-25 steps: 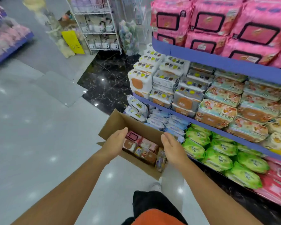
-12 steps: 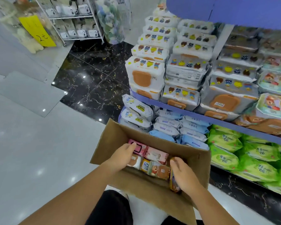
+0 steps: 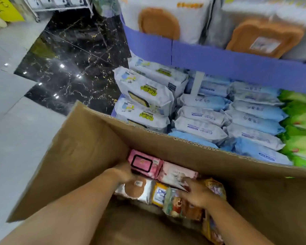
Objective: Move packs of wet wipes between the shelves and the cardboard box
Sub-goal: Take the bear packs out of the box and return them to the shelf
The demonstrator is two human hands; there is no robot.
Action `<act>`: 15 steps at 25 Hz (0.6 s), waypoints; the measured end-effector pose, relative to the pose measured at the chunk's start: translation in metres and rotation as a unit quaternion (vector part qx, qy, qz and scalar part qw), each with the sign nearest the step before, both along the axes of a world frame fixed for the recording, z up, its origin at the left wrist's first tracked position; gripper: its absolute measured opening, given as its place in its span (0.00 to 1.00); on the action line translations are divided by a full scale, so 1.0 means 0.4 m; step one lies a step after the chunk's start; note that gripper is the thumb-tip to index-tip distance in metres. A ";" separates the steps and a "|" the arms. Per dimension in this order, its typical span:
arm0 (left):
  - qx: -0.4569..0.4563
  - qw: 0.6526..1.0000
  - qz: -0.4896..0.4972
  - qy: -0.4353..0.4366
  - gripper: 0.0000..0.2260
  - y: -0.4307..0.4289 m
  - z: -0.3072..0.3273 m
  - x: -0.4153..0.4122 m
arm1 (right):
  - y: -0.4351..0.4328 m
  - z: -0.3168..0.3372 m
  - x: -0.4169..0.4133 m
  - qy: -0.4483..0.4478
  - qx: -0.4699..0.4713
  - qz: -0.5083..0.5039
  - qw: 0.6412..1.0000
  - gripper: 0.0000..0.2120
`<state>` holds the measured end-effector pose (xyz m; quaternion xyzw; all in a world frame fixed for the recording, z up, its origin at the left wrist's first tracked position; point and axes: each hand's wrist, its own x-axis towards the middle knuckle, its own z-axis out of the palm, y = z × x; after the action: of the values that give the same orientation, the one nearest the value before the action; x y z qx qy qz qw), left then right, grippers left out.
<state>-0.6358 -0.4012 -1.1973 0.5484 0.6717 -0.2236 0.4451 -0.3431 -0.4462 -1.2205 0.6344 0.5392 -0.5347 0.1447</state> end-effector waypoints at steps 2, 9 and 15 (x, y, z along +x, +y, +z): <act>0.006 0.998 -0.006 0.058 0.32 0.012 -0.108 -0.027 | 0.021 -0.109 0.002 -0.001 -0.029 0.056 0.998 0.46; 0.010 0.985 -0.101 0.141 0.32 -0.004 -0.206 -0.016 | 0.016 -0.240 -0.023 -0.024 -0.019 0.177 0.984 0.51; -0.065 0.974 -0.180 0.123 0.37 -0.028 -0.203 -0.040 | -0.026 -0.233 -0.007 -0.013 -0.056 0.198 0.978 0.63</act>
<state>-0.6517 -0.4125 -1.2784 0.5988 0.5955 -0.4088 0.3459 -0.3460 -0.4564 -1.3137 0.5128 0.6215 -0.5164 0.2902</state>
